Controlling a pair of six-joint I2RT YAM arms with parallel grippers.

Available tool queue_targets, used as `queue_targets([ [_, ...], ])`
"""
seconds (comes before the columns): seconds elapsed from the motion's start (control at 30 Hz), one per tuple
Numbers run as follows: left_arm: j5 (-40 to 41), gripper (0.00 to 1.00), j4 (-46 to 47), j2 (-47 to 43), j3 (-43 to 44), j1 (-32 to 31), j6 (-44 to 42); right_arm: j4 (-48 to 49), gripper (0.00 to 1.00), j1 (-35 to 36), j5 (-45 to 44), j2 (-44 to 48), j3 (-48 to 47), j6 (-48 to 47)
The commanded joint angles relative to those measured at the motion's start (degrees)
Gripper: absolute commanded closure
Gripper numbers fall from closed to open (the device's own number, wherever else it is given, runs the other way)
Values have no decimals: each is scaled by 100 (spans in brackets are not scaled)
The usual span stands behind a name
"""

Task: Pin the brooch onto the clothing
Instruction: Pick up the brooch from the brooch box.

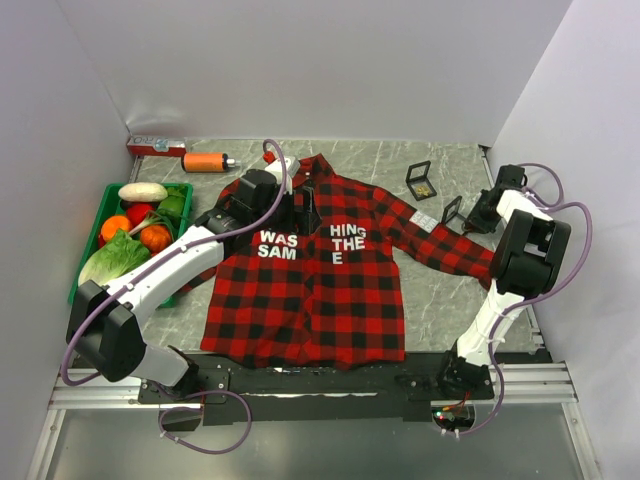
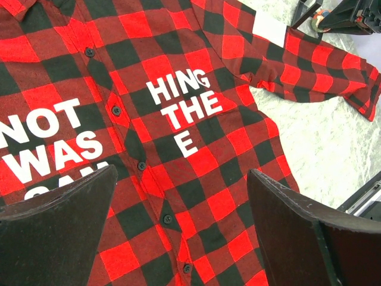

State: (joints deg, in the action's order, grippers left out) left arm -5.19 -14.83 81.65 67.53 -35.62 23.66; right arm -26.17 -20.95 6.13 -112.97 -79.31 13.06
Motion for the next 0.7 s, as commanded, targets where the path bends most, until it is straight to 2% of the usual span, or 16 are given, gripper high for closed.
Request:
queue_targets([
  [0.0,-149,4,94,27,156,-7,77,165,71,-76,-42,433,56,56],
  [0.5,-193,4,68,71,173,-7,86,446,73,-85,-24,1004,601,206],
  [0.67,-219,3,77,88,173,-7,86,420,74,-85,-50,847,513,136],
])
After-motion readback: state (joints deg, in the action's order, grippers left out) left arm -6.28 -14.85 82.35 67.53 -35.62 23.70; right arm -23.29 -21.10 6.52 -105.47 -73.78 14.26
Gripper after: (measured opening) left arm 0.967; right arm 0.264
